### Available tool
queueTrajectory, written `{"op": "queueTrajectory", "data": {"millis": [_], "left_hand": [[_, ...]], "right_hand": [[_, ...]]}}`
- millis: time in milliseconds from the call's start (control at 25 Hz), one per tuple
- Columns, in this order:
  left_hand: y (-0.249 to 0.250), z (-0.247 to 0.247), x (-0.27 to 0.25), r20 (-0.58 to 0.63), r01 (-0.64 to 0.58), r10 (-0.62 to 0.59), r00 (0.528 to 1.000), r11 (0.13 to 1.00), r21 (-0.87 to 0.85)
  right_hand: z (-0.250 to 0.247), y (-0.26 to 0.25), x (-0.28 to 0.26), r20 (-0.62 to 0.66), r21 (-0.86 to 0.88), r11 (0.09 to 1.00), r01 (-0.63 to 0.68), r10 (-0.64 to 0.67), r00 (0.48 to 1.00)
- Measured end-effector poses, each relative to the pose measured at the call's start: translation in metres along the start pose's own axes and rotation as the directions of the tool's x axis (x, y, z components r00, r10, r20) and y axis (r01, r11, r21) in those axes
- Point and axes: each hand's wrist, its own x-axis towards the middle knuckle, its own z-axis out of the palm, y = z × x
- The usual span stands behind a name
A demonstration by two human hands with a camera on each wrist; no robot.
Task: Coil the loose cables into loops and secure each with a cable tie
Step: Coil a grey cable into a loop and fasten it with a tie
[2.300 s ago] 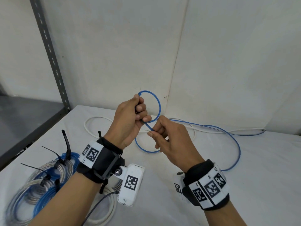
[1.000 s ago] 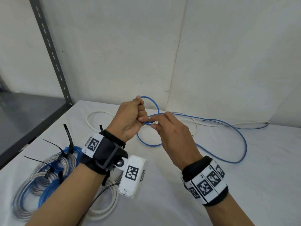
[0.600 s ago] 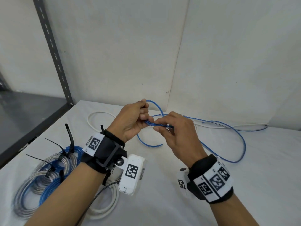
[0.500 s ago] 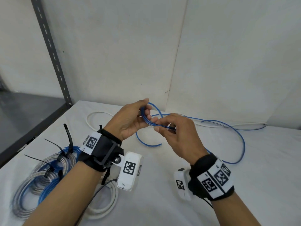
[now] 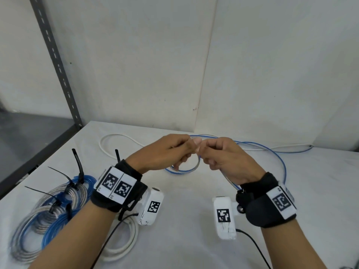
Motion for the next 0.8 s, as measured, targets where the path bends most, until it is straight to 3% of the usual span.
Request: {"op": "queueTrajectory", "data": {"millis": [160, 240, 320, 440, 800], "left_hand": [[0.002, 0.001, -0.001, -0.022, 0.007, -0.012, 1.000, 0.980, -0.200], [0.004, 0.002, 0.001, -0.084, -0.027, 0.009, 0.996, 0.977, -0.213], [0.005, 0.003, 0.002, -0.173, -0.061, 0.022, 0.985, 0.973, -0.224], [0.004, -0.002, 0.004, -0.261, -0.093, 0.001, 0.965, 0.936, -0.340], [-0.003, -0.001, 0.010, -0.212, -0.077, 0.031, 0.977, 0.974, -0.214]], "right_hand": [[-0.006, -0.002, -0.001, -0.083, 0.059, 0.998, 0.038, -0.033, 0.996], [-0.001, -0.006, -0.001, -0.202, 0.059, 0.989, 0.133, -0.119, 0.972], [0.008, -0.008, -0.001, -0.338, -0.056, 0.964, 0.260, -0.263, 0.904], [0.016, -0.007, 0.002, -0.418, -0.244, 0.909, 0.339, -0.414, 0.808], [0.001, -0.007, 0.002, -0.643, -0.180, 0.881, 0.439, -0.442, 0.625]]}}
